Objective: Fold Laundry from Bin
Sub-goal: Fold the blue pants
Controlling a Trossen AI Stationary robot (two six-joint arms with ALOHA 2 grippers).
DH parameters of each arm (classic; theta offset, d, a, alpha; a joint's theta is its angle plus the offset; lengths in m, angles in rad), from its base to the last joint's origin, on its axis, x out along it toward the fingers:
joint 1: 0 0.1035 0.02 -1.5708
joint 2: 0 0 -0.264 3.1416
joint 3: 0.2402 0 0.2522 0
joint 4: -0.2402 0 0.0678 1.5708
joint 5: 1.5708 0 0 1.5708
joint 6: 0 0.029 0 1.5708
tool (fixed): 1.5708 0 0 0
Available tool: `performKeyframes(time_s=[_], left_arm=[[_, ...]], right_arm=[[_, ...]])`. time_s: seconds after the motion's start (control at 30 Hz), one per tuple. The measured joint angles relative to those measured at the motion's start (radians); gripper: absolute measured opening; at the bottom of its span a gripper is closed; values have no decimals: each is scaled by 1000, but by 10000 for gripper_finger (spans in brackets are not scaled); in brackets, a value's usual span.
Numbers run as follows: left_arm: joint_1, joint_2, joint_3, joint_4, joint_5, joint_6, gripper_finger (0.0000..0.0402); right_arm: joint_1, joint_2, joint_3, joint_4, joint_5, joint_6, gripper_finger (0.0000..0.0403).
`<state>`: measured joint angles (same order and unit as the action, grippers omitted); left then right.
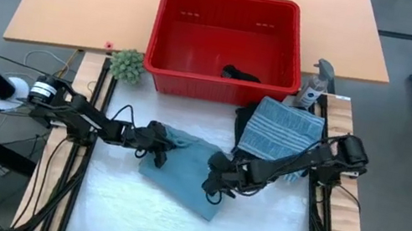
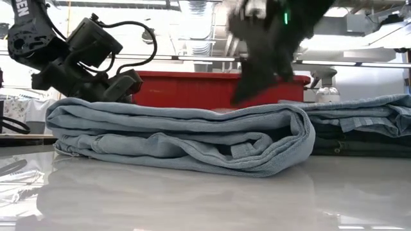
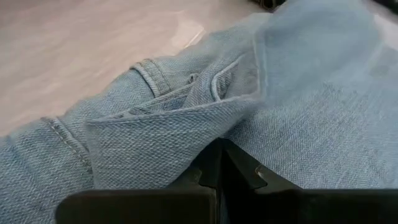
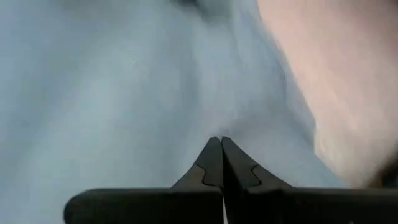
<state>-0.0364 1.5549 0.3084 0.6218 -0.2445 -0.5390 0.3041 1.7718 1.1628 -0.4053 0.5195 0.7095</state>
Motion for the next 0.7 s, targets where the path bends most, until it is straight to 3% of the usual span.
performKeyframes(time_s=[0.1, 0.23, 0.43, 0.7], left_arm=[[3, 1, 0, 13, 15, -32, 0], [3, 1, 15, 16, 30, -50, 0], [3, 1, 26, 20, 29, -55, 0], [3, 1, 27, 35, 53, -130, 0]], right_arm=[[19, -30, 10, 122, 17, -72, 16], [48, -28, 9, 329, -51, -222, 16], [75, 46, 9, 372, -70, -180, 16], [137, 286, 16, 450, -249, -62, 16]])
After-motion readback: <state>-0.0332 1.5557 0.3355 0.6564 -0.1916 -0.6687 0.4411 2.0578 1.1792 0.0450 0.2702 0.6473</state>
